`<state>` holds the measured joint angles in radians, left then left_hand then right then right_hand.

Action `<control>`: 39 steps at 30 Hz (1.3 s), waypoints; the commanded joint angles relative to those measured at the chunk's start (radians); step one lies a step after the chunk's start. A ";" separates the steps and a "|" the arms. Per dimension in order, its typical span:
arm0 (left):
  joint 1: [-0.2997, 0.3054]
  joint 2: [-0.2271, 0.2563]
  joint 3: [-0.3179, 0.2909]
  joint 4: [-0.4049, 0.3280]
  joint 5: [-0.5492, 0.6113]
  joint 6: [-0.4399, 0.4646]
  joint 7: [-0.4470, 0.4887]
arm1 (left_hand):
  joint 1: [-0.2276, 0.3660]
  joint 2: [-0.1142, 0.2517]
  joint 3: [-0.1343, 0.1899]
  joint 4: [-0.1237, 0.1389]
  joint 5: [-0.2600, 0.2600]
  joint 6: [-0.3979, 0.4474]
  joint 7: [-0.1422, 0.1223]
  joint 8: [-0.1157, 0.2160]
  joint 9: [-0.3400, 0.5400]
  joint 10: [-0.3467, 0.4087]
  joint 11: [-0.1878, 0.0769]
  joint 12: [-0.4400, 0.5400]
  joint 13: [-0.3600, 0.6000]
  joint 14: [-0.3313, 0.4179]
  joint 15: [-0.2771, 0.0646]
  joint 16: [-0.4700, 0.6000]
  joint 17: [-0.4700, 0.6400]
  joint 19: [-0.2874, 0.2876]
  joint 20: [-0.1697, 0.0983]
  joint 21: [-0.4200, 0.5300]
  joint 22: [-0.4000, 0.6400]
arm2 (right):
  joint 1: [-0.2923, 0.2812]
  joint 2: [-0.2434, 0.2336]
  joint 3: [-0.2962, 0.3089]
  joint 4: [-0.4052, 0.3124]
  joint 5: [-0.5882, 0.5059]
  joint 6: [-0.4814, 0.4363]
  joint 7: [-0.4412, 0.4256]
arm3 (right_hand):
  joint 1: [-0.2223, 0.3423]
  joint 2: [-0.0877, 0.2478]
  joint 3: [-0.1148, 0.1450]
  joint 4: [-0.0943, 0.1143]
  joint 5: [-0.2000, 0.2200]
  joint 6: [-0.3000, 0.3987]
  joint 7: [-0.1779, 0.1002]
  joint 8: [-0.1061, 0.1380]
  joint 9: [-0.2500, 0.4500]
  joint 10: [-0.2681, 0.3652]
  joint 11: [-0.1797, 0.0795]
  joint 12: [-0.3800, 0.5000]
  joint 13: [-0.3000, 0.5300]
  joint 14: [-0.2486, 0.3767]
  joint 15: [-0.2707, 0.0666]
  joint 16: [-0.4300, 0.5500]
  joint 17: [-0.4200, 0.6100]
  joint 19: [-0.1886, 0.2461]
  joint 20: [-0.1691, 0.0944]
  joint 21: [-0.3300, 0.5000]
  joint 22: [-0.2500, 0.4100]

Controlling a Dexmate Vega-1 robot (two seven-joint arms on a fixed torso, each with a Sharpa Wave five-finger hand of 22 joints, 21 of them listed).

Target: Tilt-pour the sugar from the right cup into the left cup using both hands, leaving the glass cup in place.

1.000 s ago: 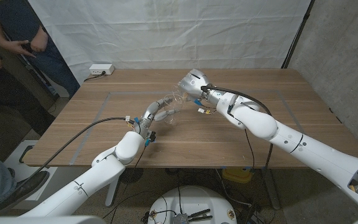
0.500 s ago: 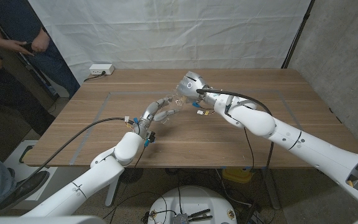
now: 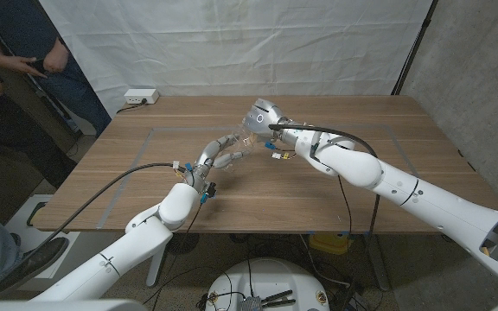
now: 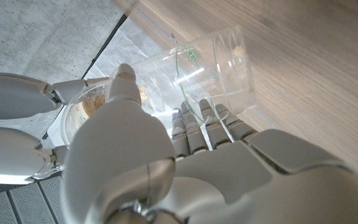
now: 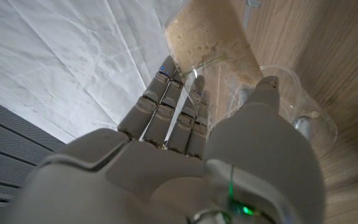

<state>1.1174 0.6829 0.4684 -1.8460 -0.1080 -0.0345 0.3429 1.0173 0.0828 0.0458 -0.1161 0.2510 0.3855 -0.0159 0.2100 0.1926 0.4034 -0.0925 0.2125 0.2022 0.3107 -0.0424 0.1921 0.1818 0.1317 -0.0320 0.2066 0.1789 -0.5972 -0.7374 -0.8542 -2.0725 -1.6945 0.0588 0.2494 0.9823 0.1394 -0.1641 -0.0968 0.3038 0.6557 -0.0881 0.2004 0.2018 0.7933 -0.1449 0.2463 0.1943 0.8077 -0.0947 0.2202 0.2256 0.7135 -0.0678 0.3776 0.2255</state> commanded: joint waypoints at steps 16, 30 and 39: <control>-0.016 -0.074 0.012 0.075 0.056 -0.132 0.067 | 0.018 0.013 0.003 0.003 -0.006 0.028 -0.033 0.009 0.005 0.017 -0.039 0.001 0.004 0.020 -0.061 0.003 0.001 0.004 -0.017 0.002 0.004 | 0.019 0.021 0.004 -0.009 0.001 0.026 -0.020 | -0.002 0.009 -0.001 0.007 0.005 0.012 -0.014 0.008 0.002 0.013 -0.003 0.003 0.004 0.003 -0.126 0.002 0.004 -0.003 -0.125 0.005 0.006; 0.002 -0.074 0.002 0.064 0.044 -0.141 0.049 | 0.017 0.014 0.001 0.005 -0.010 0.047 -0.038 0.013 0.004 0.029 -0.040 0.002 0.003 0.024 -0.066 0.002 0.001 0.001 -0.024 0.000 0.004 | 0.053 0.024 -0.014 -0.005 -0.015 0.047 0.001 | -0.006 0.010 -0.001 0.011 0.006 0.015 -0.015 0.008 0.002 0.015 -0.001 0.002 0.004 0.004 -0.126 0.002 0.005 -0.003 -0.124 0.006 0.007; -0.007 -0.081 0.005 0.074 0.036 -0.144 0.033 | 0.014 0.013 -0.001 0.007 -0.012 0.054 -0.037 0.013 0.004 0.040 -0.046 0.004 0.002 0.027 -0.068 0.003 0.001 0.000 -0.031 0.000 0.004 | 0.041 0.002 -0.002 -0.033 -0.023 0.045 0.001 | -0.007 0.010 -0.002 0.012 0.007 0.015 -0.016 0.008 0.002 0.018 -0.003 0.002 0.004 0.003 -0.127 0.001 0.006 -0.004 -0.125 0.007 0.008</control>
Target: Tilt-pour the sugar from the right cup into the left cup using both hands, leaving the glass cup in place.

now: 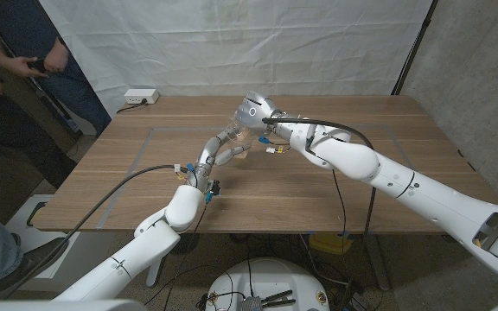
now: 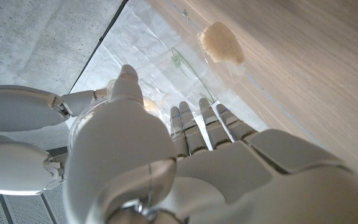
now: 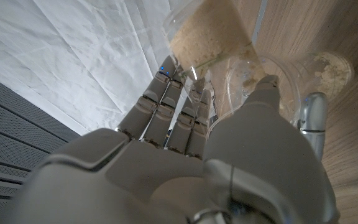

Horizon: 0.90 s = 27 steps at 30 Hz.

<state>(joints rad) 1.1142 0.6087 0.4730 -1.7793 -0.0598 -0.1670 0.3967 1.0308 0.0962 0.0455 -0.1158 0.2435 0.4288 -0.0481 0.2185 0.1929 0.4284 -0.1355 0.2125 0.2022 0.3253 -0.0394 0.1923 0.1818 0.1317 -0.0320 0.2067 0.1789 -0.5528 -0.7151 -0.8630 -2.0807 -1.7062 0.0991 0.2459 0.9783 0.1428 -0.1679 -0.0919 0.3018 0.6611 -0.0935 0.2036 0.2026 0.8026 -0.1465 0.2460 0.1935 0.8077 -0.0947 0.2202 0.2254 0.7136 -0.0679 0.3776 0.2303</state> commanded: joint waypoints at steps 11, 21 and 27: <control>-0.005 -0.008 0.002 0.015 -0.032 -0.013 -0.040 | 0.002 0.002 0.000 0.008 -0.006 0.014 -0.009 0.003 0.003 0.021 0.001 0.004 0.001 0.013 -0.072 0.002 0.000 0.000 -0.032 0.000 0.004 | -0.017 -0.034 0.022 -0.044 -0.035 0.004 0.015 | -0.003 0.006 0.002 0.007 0.010 0.011 -0.012 0.004 0.001 0.008 -0.002 0.001 0.005 0.003 -0.127 0.001 0.006 -0.004 -0.125 0.007 0.003; 0.004 -0.008 -0.003 0.009 -0.051 -0.019 -0.044 | 0.003 0.004 0.000 0.009 -0.008 0.018 -0.008 0.002 0.003 0.022 -0.002 0.001 0.001 0.014 -0.073 0.001 0.000 0.001 -0.033 0.000 0.004 | -0.012 -0.046 0.012 -0.045 -0.094 0.008 -0.017 | -0.002 0.005 0.002 0.007 0.010 0.012 -0.012 0.004 0.001 0.010 -0.004 0.001 0.005 0.001 -0.127 0.000 0.006 -0.006 -0.123 0.008 0.004; 0.011 -0.007 -0.005 0.004 -0.050 -0.019 -0.041 | 0.003 0.004 -0.001 0.010 -0.009 0.019 -0.008 0.001 0.003 0.024 0.001 0.001 0.000 0.014 -0.072 0.000 0.000 0.001 -0.033 0.000 0.004 | -0.010 -0.039 0.015 -0.040 -0.082 0.013 0.001 | 0.000 0.004 0.002 0.007 0.011 0.013 -0.012 0.004 0.001 0.009 -0.004 0.000 0.005 -0.001 -0.128 -0.001 0.006 -0.008 -0.124 0.007 0.004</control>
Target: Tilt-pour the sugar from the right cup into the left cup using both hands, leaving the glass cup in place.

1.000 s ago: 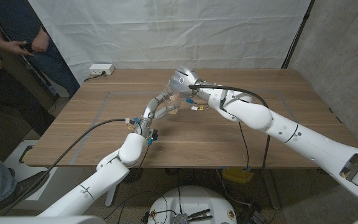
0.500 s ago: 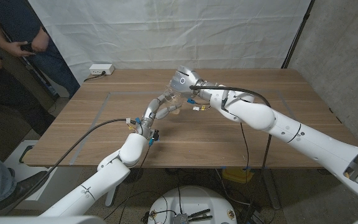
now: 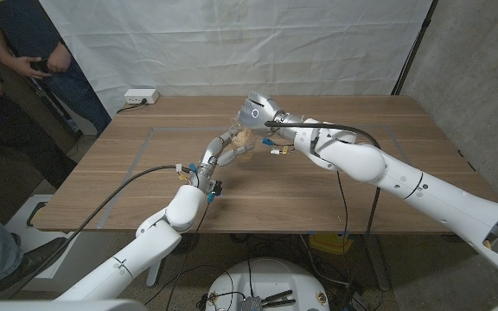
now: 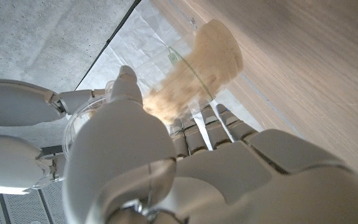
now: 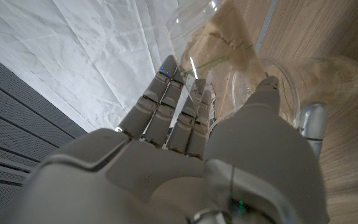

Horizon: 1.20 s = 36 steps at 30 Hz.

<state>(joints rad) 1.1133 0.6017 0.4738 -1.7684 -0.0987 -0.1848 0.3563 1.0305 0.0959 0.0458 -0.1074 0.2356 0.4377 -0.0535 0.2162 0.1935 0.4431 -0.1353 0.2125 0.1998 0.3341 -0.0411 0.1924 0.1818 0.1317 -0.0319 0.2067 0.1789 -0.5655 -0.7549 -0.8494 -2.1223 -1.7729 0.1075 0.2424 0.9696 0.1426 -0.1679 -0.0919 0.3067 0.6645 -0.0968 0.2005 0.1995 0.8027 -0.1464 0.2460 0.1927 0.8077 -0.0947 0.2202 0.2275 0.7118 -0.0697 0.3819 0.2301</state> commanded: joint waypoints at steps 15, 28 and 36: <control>0.024 -0.004 -0.015 -0.013 -0.022 -0.008 0.007 | 0.004 0.004 -0.002 0.002 -0.003 0.013 -0.003 0.000 0.002 0.010 -0.002 -0.003 0.002 0.005 -0.070 -0.001 0.000 0.000 -0.031 0.000 0.004 | 0.012 -0.009 -0.009 -0.002 -0.072 -0.007 -0.028 | 0.011 0.004 0.003 0.007 0.008 0.010 -0.012 0.006 0.004 0.010 -0.007 -0.001 0.006 -0.005 -0.127 -0.003 0.003 -0.014 -0.120 0.002 0.004; 0.025 -0.001 -0.018 -0.014 -0.022 -0.014 0.006 | 0.004 0.004 -0.003 0.003 -0.005 0.013 -0.001 -0.002 0.002 0.009 -0.004 -0.005 0.002 0.005 -0.069 -0.001 0.000 0.000 -0.030 -0.001 0.004 | 0.005 -0.001 -0.004 -0.007 -0.072 -0.006 -0.008 | 0.018 0.006 0.006 0.004 0.011 0.010 -0.016 0.006 0.004 0.009 -0.010 -0.002 0.006 -0.009 -0.128 -0.005 0.003 -0.021 -0.119 0.001 0.005; 0.028 0.000 -0.021 -0.013 -0.026 -0.015 0.003 | 0.005 0.005 -0.004 0.003 -0.005 0.014 -0.003 -0.003 0.002 0.011 0.001 -0.005 0.002 0.005 -0.069 -0.001 0.000 -0.001 -0.029 -0.001 0.004 | 0.005 0.015 0.005 0.003 -0.034 -0.011 0.009 | 0.020 0.007 0.008 0.004 0.012 0.010 -0.015 0.006 0.004 0.012 -0.008 -0.002 0.006 -0.008 -0.127 -0.004 0.003 -0.022 -0.119 0.001 0.005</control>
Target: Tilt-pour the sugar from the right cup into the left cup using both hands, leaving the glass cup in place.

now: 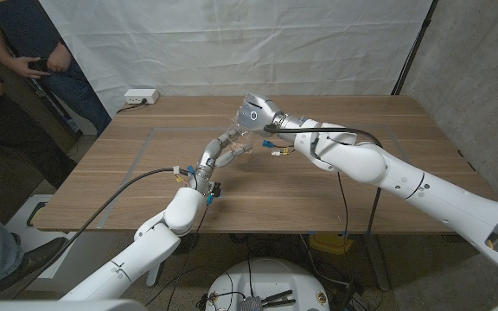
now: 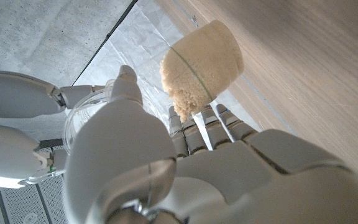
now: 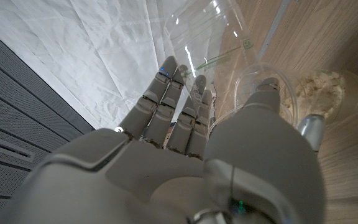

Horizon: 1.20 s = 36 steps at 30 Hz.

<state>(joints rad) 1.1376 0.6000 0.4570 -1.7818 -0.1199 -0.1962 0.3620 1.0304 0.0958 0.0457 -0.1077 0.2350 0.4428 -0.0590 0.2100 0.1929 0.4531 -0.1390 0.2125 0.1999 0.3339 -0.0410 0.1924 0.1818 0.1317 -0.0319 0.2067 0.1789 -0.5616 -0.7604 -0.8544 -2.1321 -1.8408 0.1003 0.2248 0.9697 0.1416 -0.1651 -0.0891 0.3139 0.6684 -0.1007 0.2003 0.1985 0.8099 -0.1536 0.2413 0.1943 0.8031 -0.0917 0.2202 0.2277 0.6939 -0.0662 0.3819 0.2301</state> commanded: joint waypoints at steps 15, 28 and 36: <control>-0.005 0.004 -0.007 0.013 -0.015 -0.008 -0.016 | 0.005 0.005 -0.004 0.004 -0.005 0.010 0.002 0.002 0.003 0.002 0.005 -0.006 0.002 0.005 -0.069 -0.002 0.000 -0.001 -0.029 -0.001 0.004 | -0.045 0.044 0.058 -0.010 0.130 -0.071 0.027 | 0.011 0.009 0.002 0.008 0.005 0.010 -0.010 0.007 0.005 0.008 0.002 0.003 0.004 0.003 -0.128 0.000 0.005 0.000 -0.122 0.005 0.006; -0.011 0.012 -0.012 0.017 -0.024 -0.005 -0.025 | 0.006 0.005 -0.005 0.005 -0.006 0.010 0.002 0.001 0.003 0.001 0.002 -0.007 0.002 0.005 -0.069 -0.002 0.000 -0.001 -0.029 -0.001 0.004 | -0.101 0.126 0.153 -0.004 0.419 -0.157 0.053 | 0.006 0.006 0.000 0.011 0.005 0.012 -0.006 0.007 0.005 0.010 0.004 0.003 0.004 0.001 -0.129 -0.002 0.003 0.001 -0.122 0.006 0.006; -0.002 0.017 -0.020 0.011 -0.025 -0.021 -0.022 | 0.006 0.005 -0.005 0.005 -0.006 0.008 0.003 0.000 0.003 -0.001 0.002 -0.008 0.002 0.004 -0.067 -0.002 0.000 -0.002 -0.028 -0.001 0.004 | -0.127 0.144 0.179 0.045 0.500 -0.226 -0.029 | 0.004 0.006 0.000 0.013 0.005 0.013 -0.004 0.007 0.005 0.009 0.006 0.002 0.004 0.000 -0.128 -0.003 0.002 -0.001 -0.120 0.006 0.006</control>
<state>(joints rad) 1.1295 0.6103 0.4457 -1.7670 -0.1420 -0.2027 0.3396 1.0303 0.0958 0.0414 -0.1035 0.2276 0.4441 -0.0563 0.2044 0.1934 0.4515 -0.1371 0.2069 0.2000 0.3339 -0.0410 0.1924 0.1818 0.1317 -0.0320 0.2067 0.1789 -0.6516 -0.6561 -0.7260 -2.1311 -1.5049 -0.0346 0.2643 0.9792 0.1420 -0.1694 -0.0849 0.3133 0.6713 -0.1036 0.1983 0.1973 0.8146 -0.1483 0.2382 0.1927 0.8038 -0.0911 0.2202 0.2276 0.6941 -0.0662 0.3819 0.2349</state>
